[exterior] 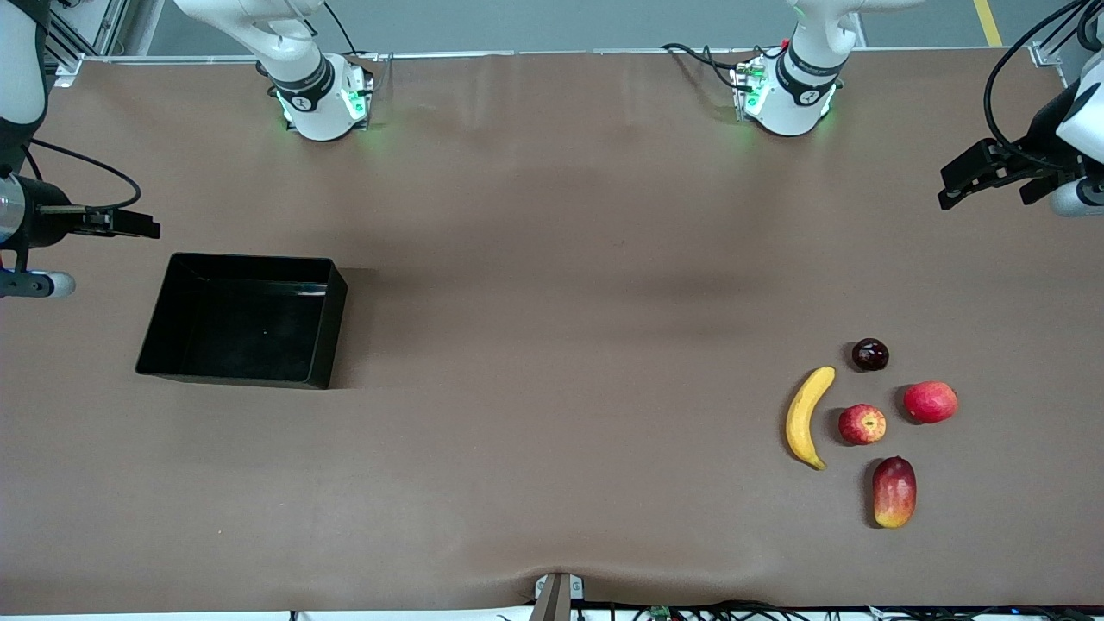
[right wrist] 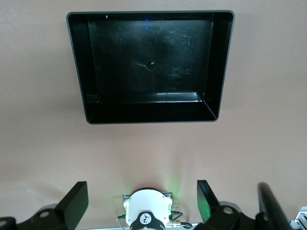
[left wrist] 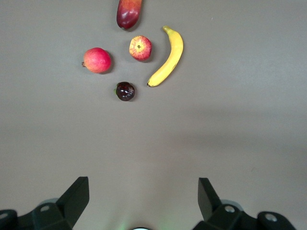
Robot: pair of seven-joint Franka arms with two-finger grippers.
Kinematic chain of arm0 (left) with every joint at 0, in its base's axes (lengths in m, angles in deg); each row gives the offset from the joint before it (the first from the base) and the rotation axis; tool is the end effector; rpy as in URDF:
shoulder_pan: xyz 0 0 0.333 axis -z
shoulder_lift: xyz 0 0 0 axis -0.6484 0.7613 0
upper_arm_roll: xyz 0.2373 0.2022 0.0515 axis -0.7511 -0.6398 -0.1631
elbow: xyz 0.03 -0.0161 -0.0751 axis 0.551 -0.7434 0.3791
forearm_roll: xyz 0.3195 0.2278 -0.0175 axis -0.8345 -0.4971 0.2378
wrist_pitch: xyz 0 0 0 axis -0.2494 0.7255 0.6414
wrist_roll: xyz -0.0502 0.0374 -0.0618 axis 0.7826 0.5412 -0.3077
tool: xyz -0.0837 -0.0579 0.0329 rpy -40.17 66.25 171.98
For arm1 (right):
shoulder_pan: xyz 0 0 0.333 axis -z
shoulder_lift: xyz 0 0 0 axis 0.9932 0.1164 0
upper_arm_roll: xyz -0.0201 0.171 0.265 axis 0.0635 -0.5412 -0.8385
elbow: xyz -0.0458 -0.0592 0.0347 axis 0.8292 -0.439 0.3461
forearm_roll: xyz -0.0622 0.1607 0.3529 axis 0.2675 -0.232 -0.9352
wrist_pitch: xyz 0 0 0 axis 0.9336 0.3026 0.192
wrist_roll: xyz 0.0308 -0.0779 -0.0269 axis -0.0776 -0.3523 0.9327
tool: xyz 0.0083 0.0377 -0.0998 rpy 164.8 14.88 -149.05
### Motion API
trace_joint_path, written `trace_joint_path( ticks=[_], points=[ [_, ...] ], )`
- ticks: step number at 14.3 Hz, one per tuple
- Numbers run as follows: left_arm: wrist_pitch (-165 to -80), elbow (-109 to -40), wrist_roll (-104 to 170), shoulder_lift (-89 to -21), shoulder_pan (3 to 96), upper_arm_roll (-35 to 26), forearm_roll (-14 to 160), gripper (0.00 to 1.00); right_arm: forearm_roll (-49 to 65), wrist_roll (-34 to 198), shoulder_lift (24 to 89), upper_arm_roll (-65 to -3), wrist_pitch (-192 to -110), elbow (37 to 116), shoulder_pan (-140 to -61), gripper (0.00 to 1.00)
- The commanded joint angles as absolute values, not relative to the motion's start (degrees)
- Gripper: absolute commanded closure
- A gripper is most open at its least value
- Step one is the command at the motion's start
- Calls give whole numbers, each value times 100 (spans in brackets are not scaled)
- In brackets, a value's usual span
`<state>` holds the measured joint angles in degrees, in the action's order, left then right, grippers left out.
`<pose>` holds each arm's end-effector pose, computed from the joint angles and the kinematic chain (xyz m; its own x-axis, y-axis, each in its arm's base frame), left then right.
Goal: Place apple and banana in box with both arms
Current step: 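Reach the right gripper to the box rim while the left gripper approaches fruit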
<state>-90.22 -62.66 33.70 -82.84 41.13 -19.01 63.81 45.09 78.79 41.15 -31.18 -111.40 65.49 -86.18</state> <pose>0.5314 -0.0397 0.6562 0.9986 0.0507 -0.0135 0.0505 -0.9986 -0.0126 0.5602 -0.0479 0.5482 0.9377 -0.0594 -0.3425 -0.0593 -0.9982 0.0107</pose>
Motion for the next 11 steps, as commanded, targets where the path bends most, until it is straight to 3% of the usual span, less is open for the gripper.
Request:
trace_joint_path(
  ticks=[1,4,7,11],
  points=[
    [-8900,-6162,3384,-8281,4060,-1873,6369,0,4590,7906,4198,-3187,-11092,6345,-8586,0],
    [-8900,-6162,3401,-8273,4025,-1873,6360,0,4679,7977,4224,-3196,-11459,6151,-8604,0],
    [-8909,-6136,3419,-8185,3963,-1882,6360,0,4959,8293,4269,-3178,-12224,6606,-8499,0],
    [-9048,-5846,3314,-7492,3893,-1943,6351,0,5013,8425,4277,-3187,-12525,7055,-8050,2]
  ],
)
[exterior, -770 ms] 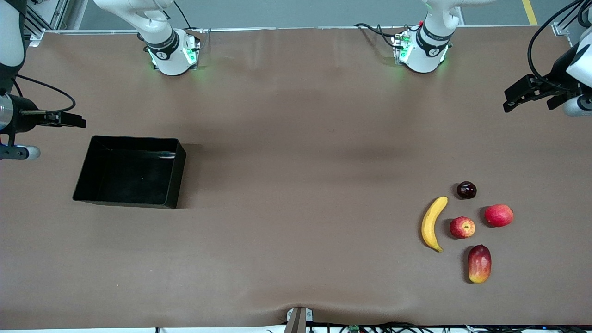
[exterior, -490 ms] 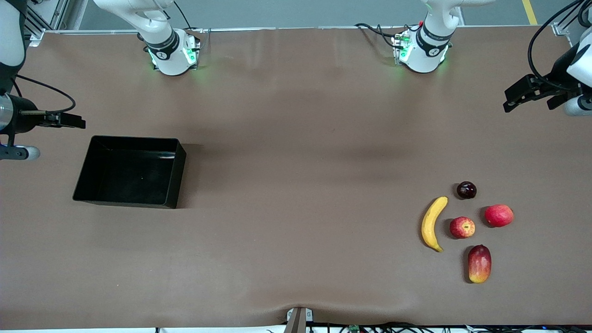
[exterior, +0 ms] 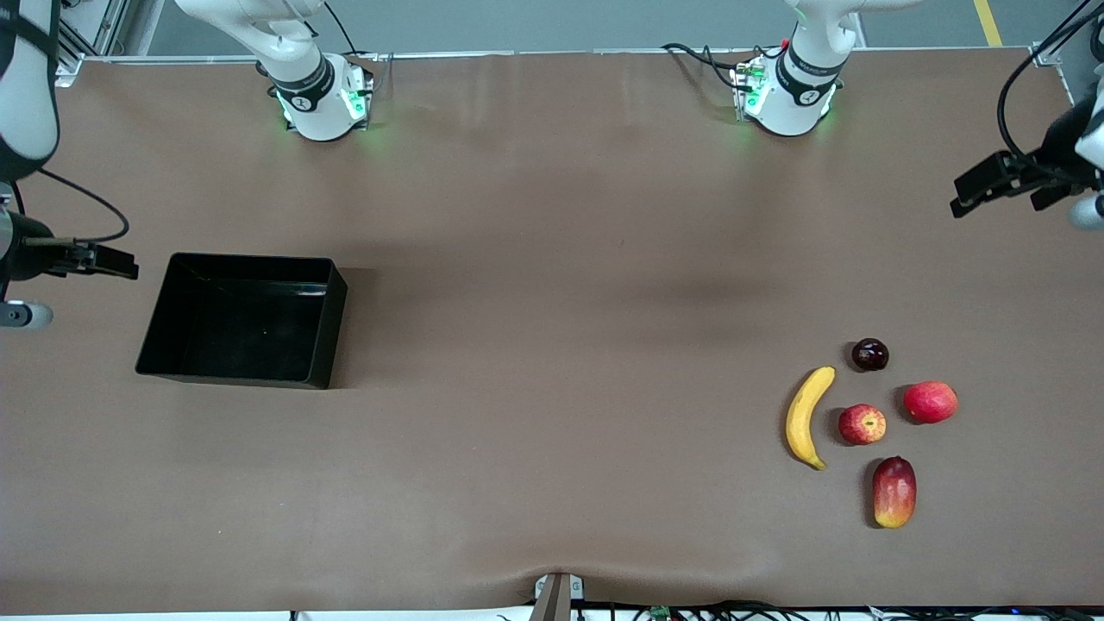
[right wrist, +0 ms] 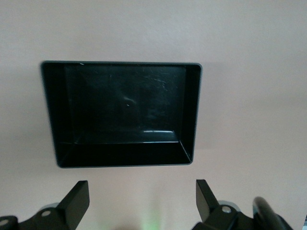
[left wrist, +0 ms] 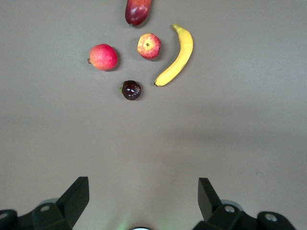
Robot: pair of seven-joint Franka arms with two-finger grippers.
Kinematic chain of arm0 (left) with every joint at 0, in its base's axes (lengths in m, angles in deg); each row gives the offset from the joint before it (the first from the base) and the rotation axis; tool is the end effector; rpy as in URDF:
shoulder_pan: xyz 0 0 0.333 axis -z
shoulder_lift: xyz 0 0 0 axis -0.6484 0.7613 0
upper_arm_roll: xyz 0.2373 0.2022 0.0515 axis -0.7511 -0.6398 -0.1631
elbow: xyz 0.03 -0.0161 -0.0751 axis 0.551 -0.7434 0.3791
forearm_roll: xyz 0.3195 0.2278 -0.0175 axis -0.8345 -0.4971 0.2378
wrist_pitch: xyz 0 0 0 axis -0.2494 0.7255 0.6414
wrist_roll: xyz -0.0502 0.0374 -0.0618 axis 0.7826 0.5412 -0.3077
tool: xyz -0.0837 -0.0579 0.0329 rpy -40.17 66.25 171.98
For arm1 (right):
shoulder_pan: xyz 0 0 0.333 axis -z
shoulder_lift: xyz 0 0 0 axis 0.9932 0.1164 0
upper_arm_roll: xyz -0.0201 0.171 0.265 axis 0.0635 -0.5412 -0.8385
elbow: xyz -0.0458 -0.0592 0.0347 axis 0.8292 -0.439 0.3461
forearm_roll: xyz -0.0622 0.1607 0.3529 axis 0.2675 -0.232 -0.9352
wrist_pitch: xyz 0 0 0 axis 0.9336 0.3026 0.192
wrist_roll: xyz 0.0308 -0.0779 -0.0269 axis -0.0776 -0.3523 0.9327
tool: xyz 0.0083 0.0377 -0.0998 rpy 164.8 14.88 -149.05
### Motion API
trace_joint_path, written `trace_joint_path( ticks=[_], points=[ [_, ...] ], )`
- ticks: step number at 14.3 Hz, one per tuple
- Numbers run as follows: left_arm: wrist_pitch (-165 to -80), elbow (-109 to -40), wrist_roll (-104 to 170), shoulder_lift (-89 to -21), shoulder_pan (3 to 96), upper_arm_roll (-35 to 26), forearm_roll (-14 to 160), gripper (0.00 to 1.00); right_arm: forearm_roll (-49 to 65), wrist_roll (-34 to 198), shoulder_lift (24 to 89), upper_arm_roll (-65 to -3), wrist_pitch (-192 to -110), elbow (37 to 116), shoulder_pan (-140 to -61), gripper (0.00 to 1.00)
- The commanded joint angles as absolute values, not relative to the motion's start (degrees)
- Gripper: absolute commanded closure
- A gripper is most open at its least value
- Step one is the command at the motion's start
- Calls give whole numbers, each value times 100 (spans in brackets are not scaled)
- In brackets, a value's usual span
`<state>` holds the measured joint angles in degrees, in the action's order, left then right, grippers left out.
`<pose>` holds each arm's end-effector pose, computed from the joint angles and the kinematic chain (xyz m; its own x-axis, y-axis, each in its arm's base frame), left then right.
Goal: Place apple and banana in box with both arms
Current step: 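Reach the right gripper to the box rim while the left gripper approaches fruit, then grasp the box rim with the right gripper while the left gripper lowers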
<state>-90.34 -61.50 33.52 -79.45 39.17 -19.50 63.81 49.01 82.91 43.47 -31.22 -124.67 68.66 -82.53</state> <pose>0.5514 -0.0165 0.6337 0.9947 0.0901 -0.0504 0.0895 -0.9959 -0.0135 0.5865 -0.0945 0.5134 0.9741 -0.0512 -0.2200 -0.0361 -0.9967 0.0722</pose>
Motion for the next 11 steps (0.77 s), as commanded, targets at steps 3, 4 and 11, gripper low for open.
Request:
trace_joint_path(
  ticks=[3,4,11],
  points=[
    [-9768,-5854,3314,-6965,3858,-1943,6316,0,4943,8591,4750,-3196,-12665,7091,-7831,0],
    [-9988,-5854,3314,-6754,3840,-1943,6281,0,4943,8636,4778,-3187,-12935,7109,-7839,0],
    [-11596,-5846,3305,-5549,3840,-1935,6009,0,4943,9163,4778,-3187,-16365,9411,-7479,0]
  ],
)
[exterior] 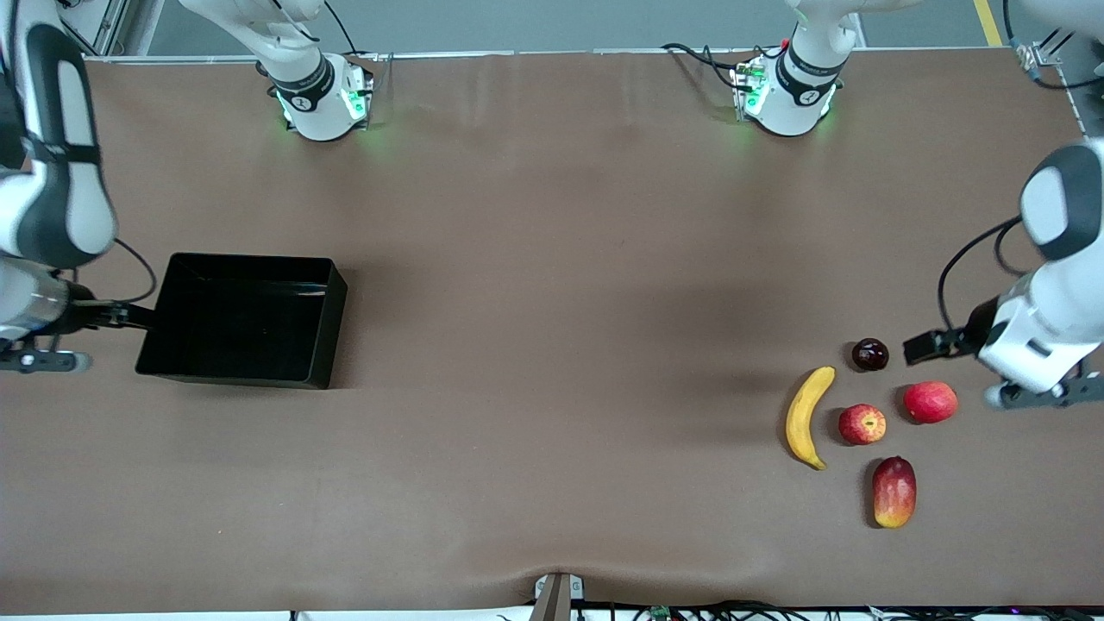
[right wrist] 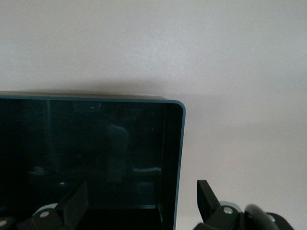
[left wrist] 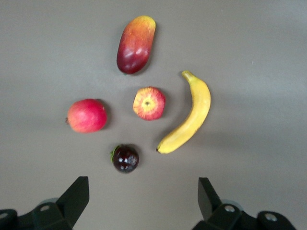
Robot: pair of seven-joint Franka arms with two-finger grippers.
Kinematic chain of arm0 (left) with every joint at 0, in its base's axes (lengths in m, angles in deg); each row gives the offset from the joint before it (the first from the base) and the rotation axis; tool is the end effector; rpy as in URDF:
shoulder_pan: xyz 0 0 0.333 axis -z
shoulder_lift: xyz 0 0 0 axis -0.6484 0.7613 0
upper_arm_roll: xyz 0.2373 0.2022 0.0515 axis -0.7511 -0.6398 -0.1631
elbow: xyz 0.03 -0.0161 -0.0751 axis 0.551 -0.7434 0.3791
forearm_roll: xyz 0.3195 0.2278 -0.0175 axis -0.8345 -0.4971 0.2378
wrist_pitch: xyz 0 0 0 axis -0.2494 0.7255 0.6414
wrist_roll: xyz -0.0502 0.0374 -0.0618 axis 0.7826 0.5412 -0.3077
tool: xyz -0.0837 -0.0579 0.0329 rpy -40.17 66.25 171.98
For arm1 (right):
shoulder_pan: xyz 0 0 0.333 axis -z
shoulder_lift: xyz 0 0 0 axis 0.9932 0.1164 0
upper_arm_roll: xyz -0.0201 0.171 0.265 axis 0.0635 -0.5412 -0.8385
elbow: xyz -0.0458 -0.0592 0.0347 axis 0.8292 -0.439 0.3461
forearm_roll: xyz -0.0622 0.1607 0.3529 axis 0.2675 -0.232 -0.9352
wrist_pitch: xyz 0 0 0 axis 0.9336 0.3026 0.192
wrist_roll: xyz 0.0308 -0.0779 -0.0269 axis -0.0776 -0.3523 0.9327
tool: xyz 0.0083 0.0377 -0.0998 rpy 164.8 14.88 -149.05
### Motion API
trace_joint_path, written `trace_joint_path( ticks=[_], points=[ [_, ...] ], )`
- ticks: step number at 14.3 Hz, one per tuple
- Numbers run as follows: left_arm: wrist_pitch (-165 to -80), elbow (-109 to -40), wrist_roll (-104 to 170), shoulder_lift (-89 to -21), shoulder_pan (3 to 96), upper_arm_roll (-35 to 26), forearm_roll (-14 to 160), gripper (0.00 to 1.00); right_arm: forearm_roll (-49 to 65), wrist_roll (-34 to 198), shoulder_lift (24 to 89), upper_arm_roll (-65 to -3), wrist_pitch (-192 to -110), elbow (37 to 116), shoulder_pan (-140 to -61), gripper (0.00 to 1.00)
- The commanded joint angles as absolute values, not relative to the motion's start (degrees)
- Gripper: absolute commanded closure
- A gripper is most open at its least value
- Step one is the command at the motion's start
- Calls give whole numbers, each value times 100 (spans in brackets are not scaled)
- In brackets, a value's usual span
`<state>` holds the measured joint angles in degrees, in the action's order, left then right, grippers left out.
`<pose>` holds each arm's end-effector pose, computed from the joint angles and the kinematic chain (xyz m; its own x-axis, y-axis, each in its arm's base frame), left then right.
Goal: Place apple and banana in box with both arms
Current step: 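Grasp the box rim with the right gripper while the left gripper lowers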
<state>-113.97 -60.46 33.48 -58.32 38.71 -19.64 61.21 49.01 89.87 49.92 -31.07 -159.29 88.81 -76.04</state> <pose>0.6761 -0.0059 0.4495 0.9962 0.0862 0.0142 0.0866 -0.9958 -0.0301 0.5825 -0.1622 0.3300 0.9955 -0.0022 -0.0946 0.0052 -0.9969 0.0788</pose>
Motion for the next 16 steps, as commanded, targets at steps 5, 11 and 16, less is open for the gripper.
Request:
trace_joint_path(
  ticks=[5,11,16],
  points=[
    [-12370,-5846,3314,-4934,3761,-1943,6000,0,4952,9813,4892,-3196,-16559,9412,-7233,0],
    [-13592,-5855,3305,-4213,3612,-1970,5833,0,4917,9998,4893,-3204,-17084,9894,-7031,0],
    [-14366,-5837,3025,-3703,3559,-1970,5824,0,4899,10060,4822,-3204,-18238,10616,-6908,45]
  ],
)
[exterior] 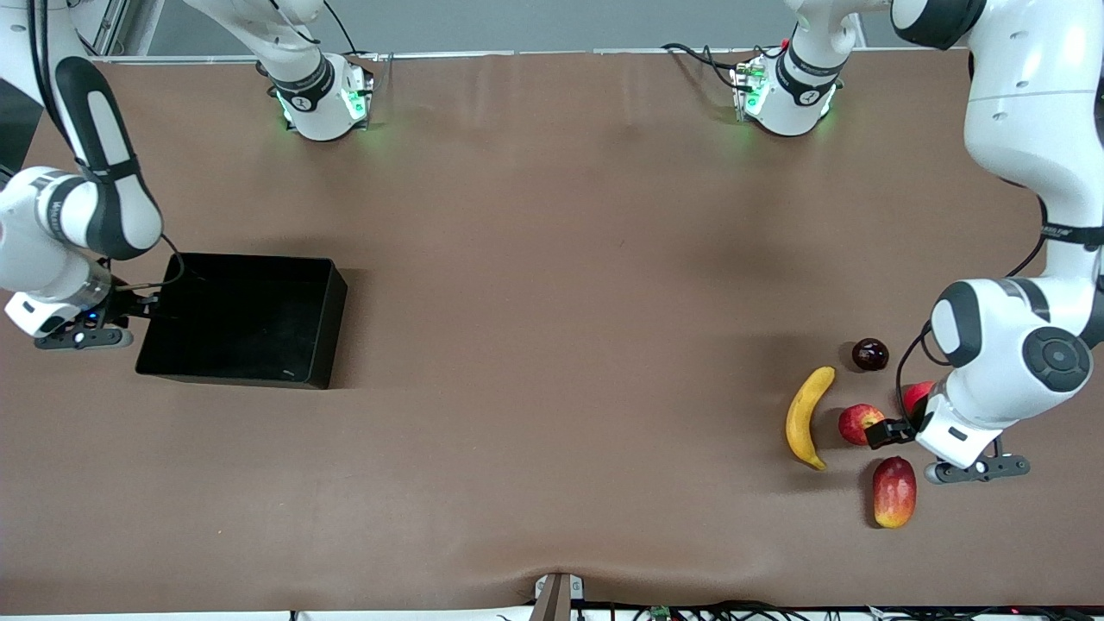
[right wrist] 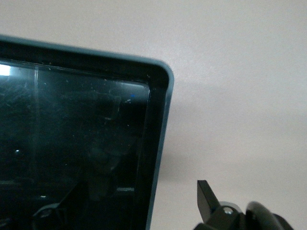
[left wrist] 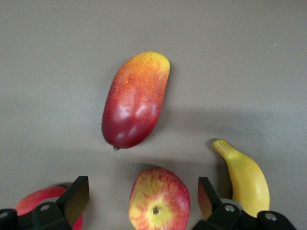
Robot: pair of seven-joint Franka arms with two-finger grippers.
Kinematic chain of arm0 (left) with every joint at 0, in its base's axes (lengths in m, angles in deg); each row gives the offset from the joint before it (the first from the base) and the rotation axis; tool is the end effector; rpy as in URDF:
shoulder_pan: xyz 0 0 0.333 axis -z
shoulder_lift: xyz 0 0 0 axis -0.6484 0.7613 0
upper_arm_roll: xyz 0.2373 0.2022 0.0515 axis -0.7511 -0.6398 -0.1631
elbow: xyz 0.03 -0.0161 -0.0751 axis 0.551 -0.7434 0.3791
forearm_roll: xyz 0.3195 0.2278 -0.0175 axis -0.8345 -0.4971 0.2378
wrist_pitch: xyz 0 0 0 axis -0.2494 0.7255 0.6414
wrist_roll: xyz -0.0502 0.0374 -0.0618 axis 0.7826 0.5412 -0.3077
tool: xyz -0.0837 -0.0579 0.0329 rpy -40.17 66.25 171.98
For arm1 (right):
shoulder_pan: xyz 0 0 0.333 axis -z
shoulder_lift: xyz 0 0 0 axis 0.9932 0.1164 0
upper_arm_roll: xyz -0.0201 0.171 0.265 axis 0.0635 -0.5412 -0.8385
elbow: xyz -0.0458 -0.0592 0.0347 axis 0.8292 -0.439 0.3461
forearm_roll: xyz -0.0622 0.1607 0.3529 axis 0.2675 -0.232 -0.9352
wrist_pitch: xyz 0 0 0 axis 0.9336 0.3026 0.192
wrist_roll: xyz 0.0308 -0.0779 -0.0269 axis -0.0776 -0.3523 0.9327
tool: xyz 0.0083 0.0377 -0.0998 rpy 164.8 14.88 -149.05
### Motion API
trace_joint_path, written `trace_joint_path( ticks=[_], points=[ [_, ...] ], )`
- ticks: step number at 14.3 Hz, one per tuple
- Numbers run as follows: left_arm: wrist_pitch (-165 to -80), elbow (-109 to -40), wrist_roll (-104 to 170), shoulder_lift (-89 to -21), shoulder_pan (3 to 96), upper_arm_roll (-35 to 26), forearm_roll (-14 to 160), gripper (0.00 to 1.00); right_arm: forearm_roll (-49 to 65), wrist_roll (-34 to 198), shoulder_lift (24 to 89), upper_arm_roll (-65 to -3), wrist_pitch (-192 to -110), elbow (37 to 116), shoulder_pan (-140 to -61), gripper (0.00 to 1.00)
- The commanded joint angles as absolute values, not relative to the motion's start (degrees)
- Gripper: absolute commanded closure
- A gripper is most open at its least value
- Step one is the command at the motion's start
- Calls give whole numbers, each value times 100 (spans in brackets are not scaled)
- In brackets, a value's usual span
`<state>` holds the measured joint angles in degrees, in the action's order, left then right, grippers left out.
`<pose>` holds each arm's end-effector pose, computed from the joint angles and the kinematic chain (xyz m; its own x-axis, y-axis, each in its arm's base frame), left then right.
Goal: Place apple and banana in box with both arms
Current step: 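Grasp the box rim with the right gripper while the left gripper lowers, then slide the box toward the table middle while the left gripper grasps apple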
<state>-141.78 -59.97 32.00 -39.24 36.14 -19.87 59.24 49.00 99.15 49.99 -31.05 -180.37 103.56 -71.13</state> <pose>0.7333 0.0274 0.2642 0.9820 0.0752 0.1733 0.0804 -0.9965 -0.0231 0.5263 -0.1965 0.2540 0.9955 0.0952 -0.0012 0.0949 -0.9912 0.0919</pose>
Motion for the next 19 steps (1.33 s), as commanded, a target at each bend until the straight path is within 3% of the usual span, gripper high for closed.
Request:
trace_joint_path(
  ticks=[1,2,3,10,14,19],
  points=[
    [-14462,-5837,2998,-3641,3559,-1970,5824,0,4899,10156,4831,-3213,-18238,10598,-6855,59],
    [-14481,-5837,2997,-3614,3542,-1970,5833,0,4899,10192,4831,-3213,-18238,10598,-6846,86],
    [-14481,-5828,2997,-3614,3533,-1970,5841,0,4899,10209,4831,-3213,-18238,10598,-6846,100],
    [-14192,-5890,2884,-3720,3533,-1908,5815,0,4803,10070,4770,-3231,-17845,10493,-6925,100],
    [-13586,-5898,2717,-3825,3550,-1900,5815,0,3813,9788,4743,-3240,-15658,9413,-7170,100],
    [-13453,-5890,2083,-3834,3515,-1786,5885,0,3080,8921,4699,-3240,-14478,8877,-7802,100]
  ],
)
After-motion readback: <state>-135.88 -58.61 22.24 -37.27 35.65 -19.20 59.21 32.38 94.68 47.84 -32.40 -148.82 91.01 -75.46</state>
